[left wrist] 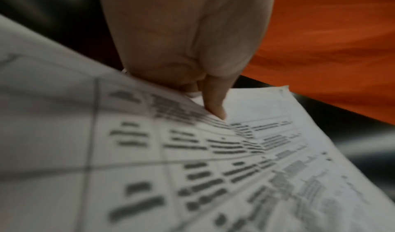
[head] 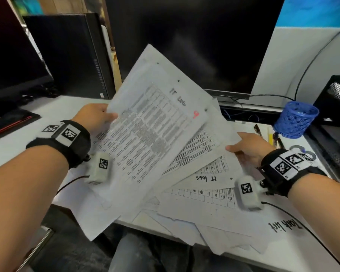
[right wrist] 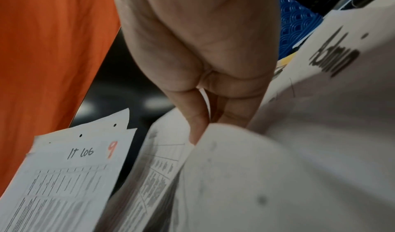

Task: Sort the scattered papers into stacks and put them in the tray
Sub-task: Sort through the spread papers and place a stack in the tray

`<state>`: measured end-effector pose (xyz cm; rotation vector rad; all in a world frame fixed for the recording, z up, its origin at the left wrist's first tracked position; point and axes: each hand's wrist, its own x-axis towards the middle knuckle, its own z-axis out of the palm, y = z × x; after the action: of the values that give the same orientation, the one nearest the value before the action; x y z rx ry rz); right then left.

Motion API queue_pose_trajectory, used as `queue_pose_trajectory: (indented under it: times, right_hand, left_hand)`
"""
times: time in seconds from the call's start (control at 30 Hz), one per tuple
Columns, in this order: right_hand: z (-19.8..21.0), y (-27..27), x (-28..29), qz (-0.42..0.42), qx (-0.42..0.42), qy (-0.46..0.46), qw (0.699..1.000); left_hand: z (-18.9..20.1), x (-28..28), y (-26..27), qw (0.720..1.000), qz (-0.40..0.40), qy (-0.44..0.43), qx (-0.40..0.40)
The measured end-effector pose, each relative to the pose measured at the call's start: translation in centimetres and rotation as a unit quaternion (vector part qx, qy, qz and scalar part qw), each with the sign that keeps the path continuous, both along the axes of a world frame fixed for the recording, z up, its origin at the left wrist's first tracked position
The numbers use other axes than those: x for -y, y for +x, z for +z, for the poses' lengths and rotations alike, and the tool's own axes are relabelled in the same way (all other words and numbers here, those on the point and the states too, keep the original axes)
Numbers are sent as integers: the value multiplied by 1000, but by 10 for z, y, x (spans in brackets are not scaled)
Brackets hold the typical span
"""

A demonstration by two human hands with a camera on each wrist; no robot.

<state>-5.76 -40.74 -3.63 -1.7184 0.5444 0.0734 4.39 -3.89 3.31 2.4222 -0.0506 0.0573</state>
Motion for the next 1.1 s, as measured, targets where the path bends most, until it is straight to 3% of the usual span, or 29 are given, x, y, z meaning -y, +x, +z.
queue_pose_trajectory:
  times: [0.2, 0.37, 0.43, 0.53, 0.63, 0.83, 0.97, 1.1]
  right_hand:
    - [6, -3, -1, 15, 70, -50, 996]
    - [4, -2, -3, -30, 108, -29, 993]
    - [2, -2, -1, -32, 91, -36, 995]
    - [0, -7, 3, 26, 1, -44, 999]
    - [-2, -11, 6, 40, -67, -18, 997]
    - [-8, -11, 0, 2, -123, 67, 990]
    - [-12, -15, -25, 56, -148, 88, 983]
    - [-12, -16, -56, 100, -143, 89, 981]
  left_hand:
    - [-14, 13, -7, 993, -57, -89, -56]
    - [-25, 35, -3, 991, -118, -38, -52]
    - [-31, 40, -1, 994, -102, -34, -37]
    - [-30, 34, 0, 999, -28, -36, -5]
    - [-24, 11, 0, 999, 23, 25, -1]
    - [-21, -38, 1, 977, 83, 180, -78]
    - [-35, -49, -11, 951, 68, 274, -124]
    - [-52, -45, -16, 943, 35, 272, -190]
